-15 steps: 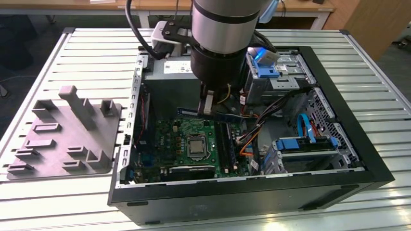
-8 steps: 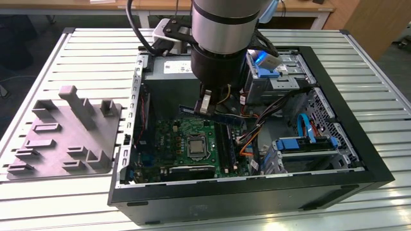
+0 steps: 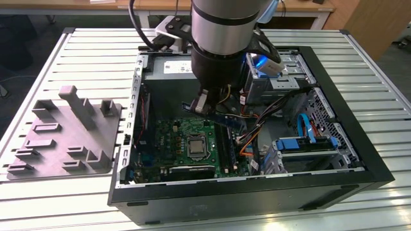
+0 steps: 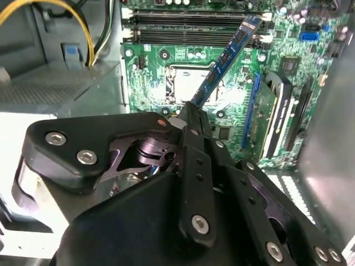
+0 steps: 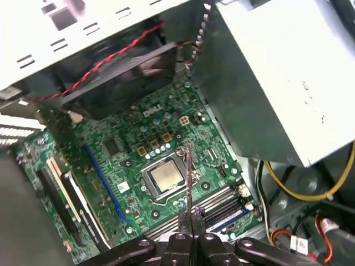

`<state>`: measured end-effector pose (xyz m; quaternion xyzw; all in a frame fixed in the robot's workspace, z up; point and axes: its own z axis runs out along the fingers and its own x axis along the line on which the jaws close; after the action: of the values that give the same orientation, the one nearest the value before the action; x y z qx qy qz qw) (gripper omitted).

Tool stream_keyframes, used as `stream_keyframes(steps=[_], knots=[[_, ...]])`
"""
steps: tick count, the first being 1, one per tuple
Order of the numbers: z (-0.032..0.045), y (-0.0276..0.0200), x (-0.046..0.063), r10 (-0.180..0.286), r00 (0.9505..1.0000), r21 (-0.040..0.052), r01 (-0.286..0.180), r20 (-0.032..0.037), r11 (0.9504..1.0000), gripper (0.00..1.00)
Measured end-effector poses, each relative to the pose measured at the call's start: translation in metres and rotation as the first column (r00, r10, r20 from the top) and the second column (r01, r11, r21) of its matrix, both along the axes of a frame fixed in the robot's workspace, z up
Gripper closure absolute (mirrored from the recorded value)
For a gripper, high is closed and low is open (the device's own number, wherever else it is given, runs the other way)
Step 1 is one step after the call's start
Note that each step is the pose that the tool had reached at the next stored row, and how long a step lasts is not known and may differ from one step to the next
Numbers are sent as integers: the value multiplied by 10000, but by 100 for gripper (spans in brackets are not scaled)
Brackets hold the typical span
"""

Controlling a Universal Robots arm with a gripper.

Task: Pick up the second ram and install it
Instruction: 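Insert the second ram into the second slot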

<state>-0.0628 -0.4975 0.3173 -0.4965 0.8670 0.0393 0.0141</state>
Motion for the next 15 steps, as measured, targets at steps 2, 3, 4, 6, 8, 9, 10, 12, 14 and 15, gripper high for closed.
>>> stream_keyframes(steps=[2, 3, 4, 6, 8, 9, 10, 12, 14, 15], knots=[[-3, 0, 0, -359, 9994, 1, 359, 0, 9994, 89], [-4, 0, 0, -540, 9985, 0, 540, 0, 9985, 89], [-5, 0, 0, -733, 9973, 0, 733, 1, 9973, 89], [-7, 0, 0, -1087, 9941, 0, 1087, 0, 9941, 89], [-10, 0, 0, -1450, 9894, 0, 1450, 0, 9894, 89], [-11, 0, 0, -1627, 9867, -1, 1627, 0, 9867, 89], [-12, 0, 0, -1816, 9834, -1, 1816, 0, 9834, 89], [-15, 0, 0, -2169, 9762, 0, 2169, 0, 9762, 89], [-17, 0, 0, -2518, 9678, -1, 2518, 0, 9678, 89], [-19, 0, 0, -2691, 9631, -1, 2691, 0, 9631, 89]])
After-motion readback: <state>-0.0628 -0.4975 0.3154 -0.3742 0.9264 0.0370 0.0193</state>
